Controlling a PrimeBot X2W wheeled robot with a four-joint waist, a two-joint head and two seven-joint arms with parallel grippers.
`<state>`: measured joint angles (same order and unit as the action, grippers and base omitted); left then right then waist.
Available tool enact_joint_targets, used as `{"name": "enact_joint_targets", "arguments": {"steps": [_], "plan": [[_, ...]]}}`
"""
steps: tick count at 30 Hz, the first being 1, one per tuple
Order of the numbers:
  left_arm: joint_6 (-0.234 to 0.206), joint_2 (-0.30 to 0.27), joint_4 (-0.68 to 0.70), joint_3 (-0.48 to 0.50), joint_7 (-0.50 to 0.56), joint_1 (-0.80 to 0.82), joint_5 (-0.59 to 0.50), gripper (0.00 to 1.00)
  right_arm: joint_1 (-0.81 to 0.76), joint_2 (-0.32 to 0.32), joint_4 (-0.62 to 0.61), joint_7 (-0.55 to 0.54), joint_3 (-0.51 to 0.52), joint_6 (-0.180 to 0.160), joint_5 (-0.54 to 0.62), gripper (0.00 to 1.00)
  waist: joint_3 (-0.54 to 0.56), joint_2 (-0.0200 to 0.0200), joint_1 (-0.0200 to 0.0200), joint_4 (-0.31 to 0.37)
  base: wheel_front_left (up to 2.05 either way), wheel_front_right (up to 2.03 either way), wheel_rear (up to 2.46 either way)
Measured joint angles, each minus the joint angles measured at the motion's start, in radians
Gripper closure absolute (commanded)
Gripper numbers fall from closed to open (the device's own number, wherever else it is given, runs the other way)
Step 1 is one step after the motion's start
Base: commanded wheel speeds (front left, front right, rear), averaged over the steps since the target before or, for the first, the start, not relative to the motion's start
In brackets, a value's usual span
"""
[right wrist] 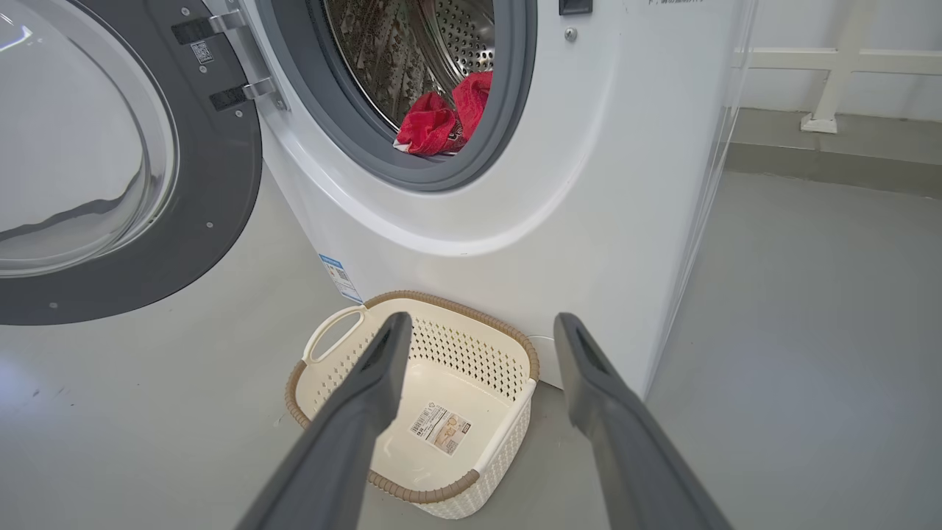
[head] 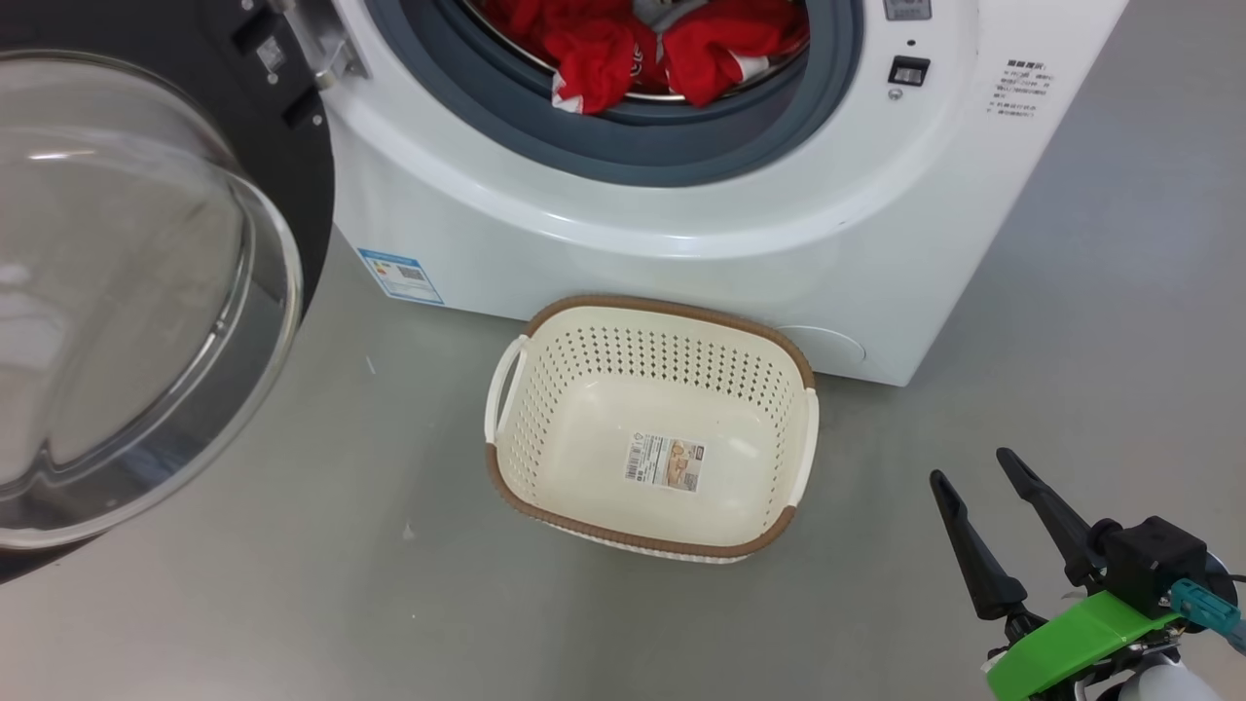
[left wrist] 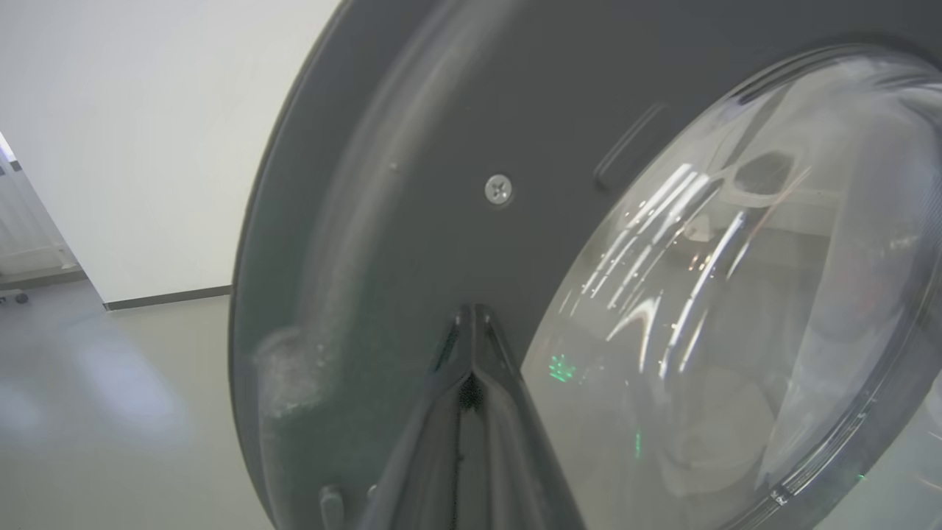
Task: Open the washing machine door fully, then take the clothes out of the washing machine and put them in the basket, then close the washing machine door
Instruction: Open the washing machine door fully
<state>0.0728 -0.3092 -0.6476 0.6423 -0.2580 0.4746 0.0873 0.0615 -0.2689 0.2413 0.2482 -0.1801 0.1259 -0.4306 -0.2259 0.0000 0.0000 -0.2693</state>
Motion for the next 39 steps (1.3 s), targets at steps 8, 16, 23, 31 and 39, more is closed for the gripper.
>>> {"name": "enact_joint_targets", "arguments": {"steps": [8,16,23,31,39], "plan": [[0.042,0.044,0.094,-0.026,0.0,-0.048,-0.003,0.67,0.0,0.0,0.0,0.0,0.002,0.0,0.0,0.0,0.029,0.0,0.0,-0.016,0.0,0.0,0.0],[0.052,0.109,0.206,-0.089,0.0,-0.152,0.049,0.0,-0.003,0.012,0.0,0.0,0.008,0.0,0.001,0.0,0.064,0.0,0.0,-0.026,0.0,0.0,0.0],[0.052,0.138,0.328,-0.234,0.0,-0.281,0.13,0.0,-0.019,0.021,-0.001,0.0,0.022,0.0,0.001,0.0,0.087,0.0,0.0,-0.025,0.0,0.0,0.0],[0.052,0.171,0.43,-0.346,0.0,-0.377,0.168,0.0,-0.021,0.026,-0.004,0.002,0.065,0.0,0.002,0.0,0.098,0.0,0.0,0.0,0.0,0.0,0.0],[0.052,0.2,0.48,-0.499,0.0,-0.434,0.146,0.0,-0.028,0.045,-0.006,0.004,0.101,0.0,0.003,0.0,0.106,0.0,0.0,0.051,0.0,0.0,0.0]]}}
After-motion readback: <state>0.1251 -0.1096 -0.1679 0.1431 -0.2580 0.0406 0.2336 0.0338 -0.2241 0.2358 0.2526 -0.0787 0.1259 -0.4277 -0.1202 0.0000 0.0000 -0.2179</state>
